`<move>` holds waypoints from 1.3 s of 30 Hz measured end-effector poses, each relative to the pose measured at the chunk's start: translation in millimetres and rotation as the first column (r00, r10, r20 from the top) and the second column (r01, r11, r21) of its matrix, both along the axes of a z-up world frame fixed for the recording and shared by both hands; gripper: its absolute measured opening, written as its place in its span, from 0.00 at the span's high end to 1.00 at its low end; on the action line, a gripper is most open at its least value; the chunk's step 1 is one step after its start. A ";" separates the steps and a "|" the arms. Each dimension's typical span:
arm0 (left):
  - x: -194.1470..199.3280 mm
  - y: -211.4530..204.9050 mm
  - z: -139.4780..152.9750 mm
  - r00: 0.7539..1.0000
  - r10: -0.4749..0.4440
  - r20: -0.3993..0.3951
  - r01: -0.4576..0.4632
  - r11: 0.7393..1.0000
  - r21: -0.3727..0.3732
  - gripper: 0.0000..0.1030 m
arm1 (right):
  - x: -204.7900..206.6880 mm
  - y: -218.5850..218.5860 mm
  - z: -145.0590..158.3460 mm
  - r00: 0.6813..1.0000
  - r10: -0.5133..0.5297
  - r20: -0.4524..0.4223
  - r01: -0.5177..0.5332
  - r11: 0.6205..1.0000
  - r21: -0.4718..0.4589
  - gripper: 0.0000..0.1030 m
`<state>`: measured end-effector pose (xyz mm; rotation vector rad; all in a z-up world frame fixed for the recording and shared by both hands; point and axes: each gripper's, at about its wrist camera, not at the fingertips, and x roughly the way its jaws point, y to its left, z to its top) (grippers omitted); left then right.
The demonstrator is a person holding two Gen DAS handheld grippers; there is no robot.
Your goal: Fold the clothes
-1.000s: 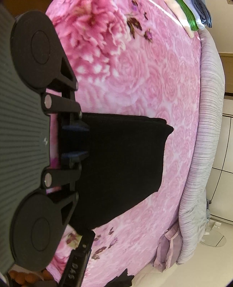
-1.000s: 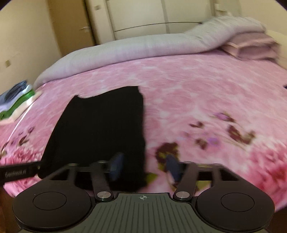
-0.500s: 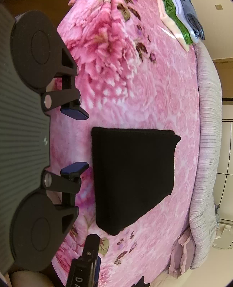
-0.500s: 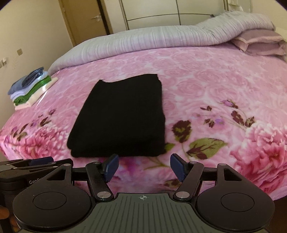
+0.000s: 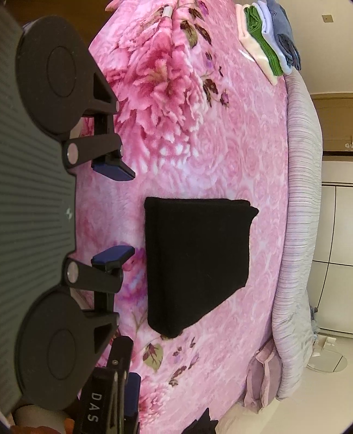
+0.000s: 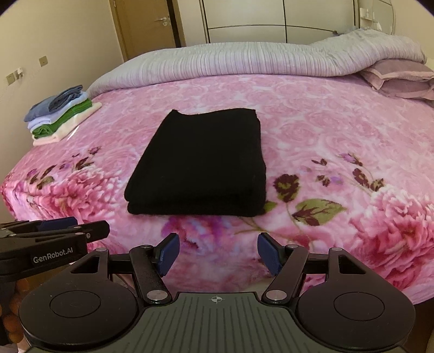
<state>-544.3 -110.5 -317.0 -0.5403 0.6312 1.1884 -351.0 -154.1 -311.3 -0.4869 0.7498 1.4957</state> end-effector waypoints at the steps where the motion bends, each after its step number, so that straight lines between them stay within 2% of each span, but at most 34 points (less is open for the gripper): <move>1: -0.2 -1.2 1.0 1.000 -0.001 0.003 0.001 1.000 0.003 0.53 | 0.2 -1.0 0.0 1.000 -0.002 0.001 0.002 1.000 -0.001 0.35; 14: 2.6 -4.7 4.2 1.000 -0.010 0.008 0.010 1.000 0.014 0.53 | 5.4 -2.5 -3.3 1.000 -0.013 -0.012 0.013 1.000 -0.013 0.35; 33: 6.9 12.3 -15.8 1.000 -0.009 0.005 0.009 0.999 -0.044 0.52 | 10.9 10.0 -18.0 0.999 -0.031 -0.031 0.029 0.998 -0.062 0.35; 36: 6.2 22.5 -18.9 1.000 -0.017 0.022 0.018 0.998 -0.054 0.52 | 16.6 14.0 -21.9 0.998 -0.051 -0.031 0.049 0.996 -0.075 0.35; 39: -3.5 37.4 -18.3 0.995 -0.025 0.101 0.031 0.998 -0.053 0.52 | 31.1 18.2 -25.6 0.994 -0.097 -0.043 0.093 0.993 -0.076 0.35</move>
